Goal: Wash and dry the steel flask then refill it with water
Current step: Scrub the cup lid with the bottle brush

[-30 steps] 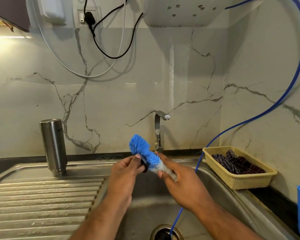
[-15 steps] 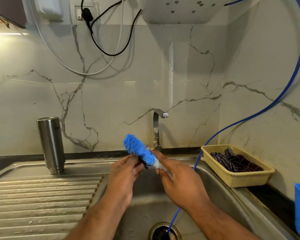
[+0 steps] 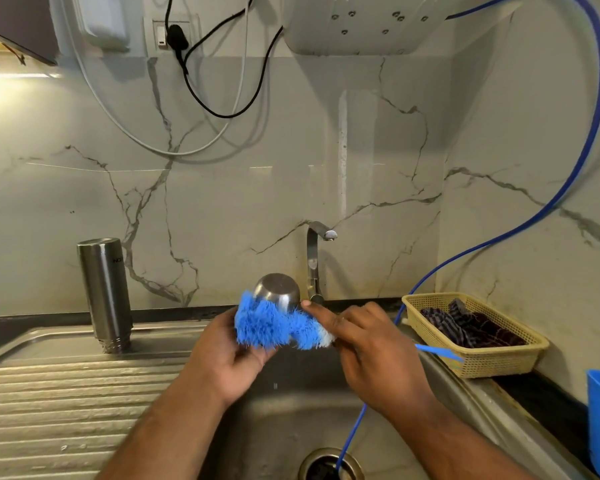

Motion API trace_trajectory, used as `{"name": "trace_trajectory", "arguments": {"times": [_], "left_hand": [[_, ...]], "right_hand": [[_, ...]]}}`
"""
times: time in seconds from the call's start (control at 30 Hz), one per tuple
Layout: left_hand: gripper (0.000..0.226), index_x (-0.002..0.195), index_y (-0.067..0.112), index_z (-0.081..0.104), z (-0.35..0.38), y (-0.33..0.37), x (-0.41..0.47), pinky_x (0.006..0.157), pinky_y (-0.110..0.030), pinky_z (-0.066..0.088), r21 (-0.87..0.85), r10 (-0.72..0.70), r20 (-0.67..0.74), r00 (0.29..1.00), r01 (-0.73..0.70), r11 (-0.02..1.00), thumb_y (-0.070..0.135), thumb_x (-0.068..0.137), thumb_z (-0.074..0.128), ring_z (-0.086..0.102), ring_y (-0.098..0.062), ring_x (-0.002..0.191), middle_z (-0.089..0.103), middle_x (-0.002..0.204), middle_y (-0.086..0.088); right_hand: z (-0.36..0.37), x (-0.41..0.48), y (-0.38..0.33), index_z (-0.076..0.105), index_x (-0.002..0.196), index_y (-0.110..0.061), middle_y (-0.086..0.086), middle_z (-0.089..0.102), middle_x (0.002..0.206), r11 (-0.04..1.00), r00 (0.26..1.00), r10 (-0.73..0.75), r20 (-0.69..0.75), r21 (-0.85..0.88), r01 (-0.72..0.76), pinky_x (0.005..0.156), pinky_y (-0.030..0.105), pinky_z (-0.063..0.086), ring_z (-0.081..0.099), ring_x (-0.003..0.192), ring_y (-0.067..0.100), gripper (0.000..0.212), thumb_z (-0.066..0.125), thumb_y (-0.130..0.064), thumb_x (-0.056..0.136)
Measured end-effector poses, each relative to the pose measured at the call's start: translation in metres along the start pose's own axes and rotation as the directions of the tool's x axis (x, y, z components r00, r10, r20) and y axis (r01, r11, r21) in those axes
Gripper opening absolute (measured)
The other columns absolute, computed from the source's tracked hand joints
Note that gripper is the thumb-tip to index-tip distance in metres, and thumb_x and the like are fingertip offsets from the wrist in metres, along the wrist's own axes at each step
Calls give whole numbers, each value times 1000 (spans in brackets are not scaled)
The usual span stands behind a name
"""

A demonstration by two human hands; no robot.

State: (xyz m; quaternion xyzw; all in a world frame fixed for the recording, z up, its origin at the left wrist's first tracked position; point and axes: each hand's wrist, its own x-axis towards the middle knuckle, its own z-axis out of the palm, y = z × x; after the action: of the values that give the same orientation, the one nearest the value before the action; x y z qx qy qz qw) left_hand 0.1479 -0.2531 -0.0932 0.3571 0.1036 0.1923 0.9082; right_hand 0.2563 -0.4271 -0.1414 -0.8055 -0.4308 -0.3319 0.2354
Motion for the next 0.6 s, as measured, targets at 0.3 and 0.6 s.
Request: {"name": "trace_trajectory", "arguments": {"times": [0.3, 0.6], "left_hand": [[40, 117, -6, 62, -8, 8, 9, 76, -49, 64, -60, -89, 123, 988, 97, 993, 9, 81, 58, 77, -34, 91, 73, 110, -28], [15, 95, 31, 74, -14, -30, 21, 76, -20, 47, 812, 479, 276, 833, -469, 347, 30, 100, 60, 69, 0, 86, 76, 84, 14]], "right_hand": [[-4, 1, 5, 30, 156, -47, -14, 57, 90, 999, 992, -36, -120, -12, 35, 60, 24, 43, 46, 87, 10, 81, 65, -13, 92], [-3, 1, -16, 3, 153, -64, -14, 57, 92, 972, 977, 189, 96, 124, -200, 61, 17, 39, 52, 80, 5, 69, 45, -37, 104]]}}
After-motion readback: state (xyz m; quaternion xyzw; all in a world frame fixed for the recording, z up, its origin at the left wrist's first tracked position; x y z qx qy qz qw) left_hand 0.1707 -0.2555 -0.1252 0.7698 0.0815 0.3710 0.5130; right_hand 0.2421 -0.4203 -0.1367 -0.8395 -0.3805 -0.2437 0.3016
